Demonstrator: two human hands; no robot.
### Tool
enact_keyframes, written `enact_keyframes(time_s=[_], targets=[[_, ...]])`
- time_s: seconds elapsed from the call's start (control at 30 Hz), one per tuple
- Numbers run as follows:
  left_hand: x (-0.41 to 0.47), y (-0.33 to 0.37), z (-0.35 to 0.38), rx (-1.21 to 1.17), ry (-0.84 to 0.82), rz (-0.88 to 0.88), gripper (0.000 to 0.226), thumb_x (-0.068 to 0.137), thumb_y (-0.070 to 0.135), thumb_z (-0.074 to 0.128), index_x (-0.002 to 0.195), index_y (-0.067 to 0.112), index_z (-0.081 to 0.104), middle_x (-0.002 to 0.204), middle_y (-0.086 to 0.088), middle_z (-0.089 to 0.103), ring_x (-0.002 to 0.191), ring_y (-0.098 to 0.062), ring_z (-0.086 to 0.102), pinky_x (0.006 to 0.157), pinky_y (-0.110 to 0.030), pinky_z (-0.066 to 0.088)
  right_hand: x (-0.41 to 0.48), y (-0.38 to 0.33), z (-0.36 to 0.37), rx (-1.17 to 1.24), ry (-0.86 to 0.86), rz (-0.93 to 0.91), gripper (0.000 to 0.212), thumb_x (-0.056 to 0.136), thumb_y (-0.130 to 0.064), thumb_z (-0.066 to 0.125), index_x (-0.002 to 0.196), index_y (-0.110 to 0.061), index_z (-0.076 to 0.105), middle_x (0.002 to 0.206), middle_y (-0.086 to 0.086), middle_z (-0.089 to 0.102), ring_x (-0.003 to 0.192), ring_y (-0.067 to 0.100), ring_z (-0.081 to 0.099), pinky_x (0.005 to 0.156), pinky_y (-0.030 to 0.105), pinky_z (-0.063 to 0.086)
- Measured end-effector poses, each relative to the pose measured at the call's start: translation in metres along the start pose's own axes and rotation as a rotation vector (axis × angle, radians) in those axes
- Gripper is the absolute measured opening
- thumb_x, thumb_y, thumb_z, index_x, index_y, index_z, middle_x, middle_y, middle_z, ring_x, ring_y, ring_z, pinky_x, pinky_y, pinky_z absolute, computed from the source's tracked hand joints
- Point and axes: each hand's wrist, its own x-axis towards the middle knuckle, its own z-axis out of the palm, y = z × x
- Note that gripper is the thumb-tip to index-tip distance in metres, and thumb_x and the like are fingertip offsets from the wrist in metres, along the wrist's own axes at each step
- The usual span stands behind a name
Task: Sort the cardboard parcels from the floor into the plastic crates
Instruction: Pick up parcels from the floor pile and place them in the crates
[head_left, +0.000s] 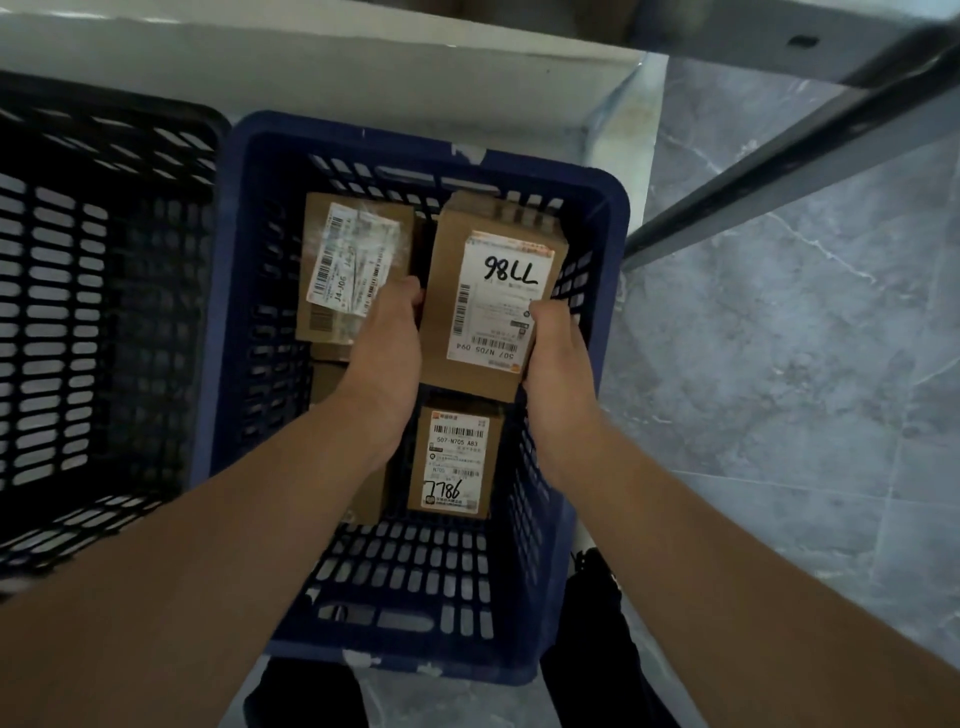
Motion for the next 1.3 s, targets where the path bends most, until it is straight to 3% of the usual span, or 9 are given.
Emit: enact_keyframes(time_s=[0.13, 0.27, 0.4, 0.57, 0.73, 0.83, 1.1, 1.23, 1.3], targets=[[-0.002, -0.003, -0.002, -0.013, -0.001, -0.002, 0.034, 0.106, 0.041, 0.034, 0.095, 0.027, 0.062, 0.059, 0.023, 0.069, 0.052, 0.006, 0.064, 0.065, -0.027, 0.048, -0.005, 0.004, 0.001, -0.013, -0.009, 0.02, 0.064, 0.089, -0.06, 0.04, 0.134, -0.026, 0.069, 0.12, -0.007, 0.08, 0.11, 0.014, 0.075, 0.1, 0.043, 0.06], [0.0, -0.006, -0.003, -0.002, -0.015, -0.018, 0.035, 0.105, 0.047, 0.032, 0.099, 0.032, 0.063, 0.061, 0.027, 0.069, 0.059, 0.005, 0.067, 0.069, -0.027, 0.046, -0.007, 0.003, 0.001, -0.033, -0.032, 0.033, 0.062, 0.089, -0.06, 0.039, 0.129, -0.026, 0.072, 0.117, -0.007, 0.081, 0.107, 0.012, 0.077, 0.096, 0.04, 0.06], [0.009, -0.003, -0.001, 0.0, -0.034, -0.023, 0.036, 0.106, 0.047, 0.032, 0.106, 0.032, 0.064, 0.062, 0.026, 0.07, 0.07, 0.001, 0.069, 0.061, -0.02, 0.053, 0.001, 0.0, 0.006, -0.025, -0.035, 0.028, 0.063, 0.087, -0.061, 0.042, 0.134, -0.029, 0.069, 0.122, -0.007, 0.08, 0.113, 0.014, 0.075, 0.106, 0.046, 0.058], [0.016, -0.003, 0.001, -0.015, -0.038, -0.022, 0.038, 0.105, 0.051, 0.034, 0.117, 0.031, 0.065, 0.084, 0.02, 0.069, 0.072, 0.004, 0.066, 0.052, -0.009, 0.049, 0.008, -0.001, 0.009, -0.003, -0.004, 0.012, 0.06, 0.09, -0.057, 0.044, 0.138, -0.03, 0.067, 0.122, -0.007, 0.079, 0.112, 0.014, 0.074, 0.107, 0.047, 0.059], [0.003, -0.004, -0.003, 0.027, -0.045, 0.015, 0.032, 0.107, 0.044, 0.033, 0.096, 0.035, 0.061, 0.059, 0.03, 0.067, 0.052, 0.013, 0.062, 0.044, -0.005, 0.043, -0.002, -0.001, 0.007, -0.019, 0.006, -0.007, 0.068, 0.09, -0.057, 0.044, 0.15, -0.027, 0.059, 0.125, -0.008, 0.078, 0.115, 0.014, 0.073, 0.11, 0.049, 0.056], [-0.021, 0.008, -0.005, 0.059, -0.067, 0.02, 0.032, 0.107, 0.039, 0.033, 0.089, 0.031, 0.059, 0.051, 0.028, 0.063, 0.043, 0.014, 0.057, 0.04, -0.004, 0.04, -0.018, -0.009, 0.007, -0.022, 0.03, -0.032, 0.051, 0.095, -0.052, 0.044, 0.132, -0.028, 0.068, 0.118, -0.009, 0.08, 0.112, 0.015, 0.074, 0.109, 0.051, 0.056], [-0.104, 0.061, -0.034, 0.115, -0.182, 0.066, 0.035, 0.107, 0.036, 0.035, 0.084, 0.028, 0.061, 0.05, 0.025, 0.064, 0.043, 0.011, 0.058, 0.041, -0.005, 0.042, -0.109, -0.066, 0.033, 0.071, 0.051, -0.08, 0.06, 0.088, -0.054, 0.044, 0.116, -0.005, 0.066, 0.12, 0.026, 0.069, 0.117, 0.049, 0.065, 0.104, 0.064, 0.055], [-0.163, 0.102, -0.067, 0.132, -0.241, 0.135, 0.034, 0.107, 0.037, 0.037, 0.088, 0.027, 0.063, 0.051, 0.024, 0.065, 0.047, 0.008, 0.062, 0.041, -0.006, 0.043, -0.172, -0.11, 0.043, 0.129, 0.055, -0.128, 0.035, 0.098, -0.049, 0.048, 0.094, -0.019, 0.064, 0.091, 0.009, 0.066, 0.088, 0.028, 0.064, 0.086, 0.046, 0.054], [-0.193, 0.123, -0.085, 0.154, -0.261, 0.183, 0.031, 0.107, 0.041, 0.038, 0.099, 0.03, 0.066, 0.065, 0.023, 0.07, 0.063, 0.009, 0.067, 0.053, -0.006, 0.048, -0.207, -0.131, 0.044, 0.174, 0.078, -0.167, 0.031, 0.106, -0.045, 0.052, 0.091, -0.02, 0.065, 0.089, 0.003, 0.066, 0.088, 0.021, 0.063, 0.087, 0.042, 0.053]])
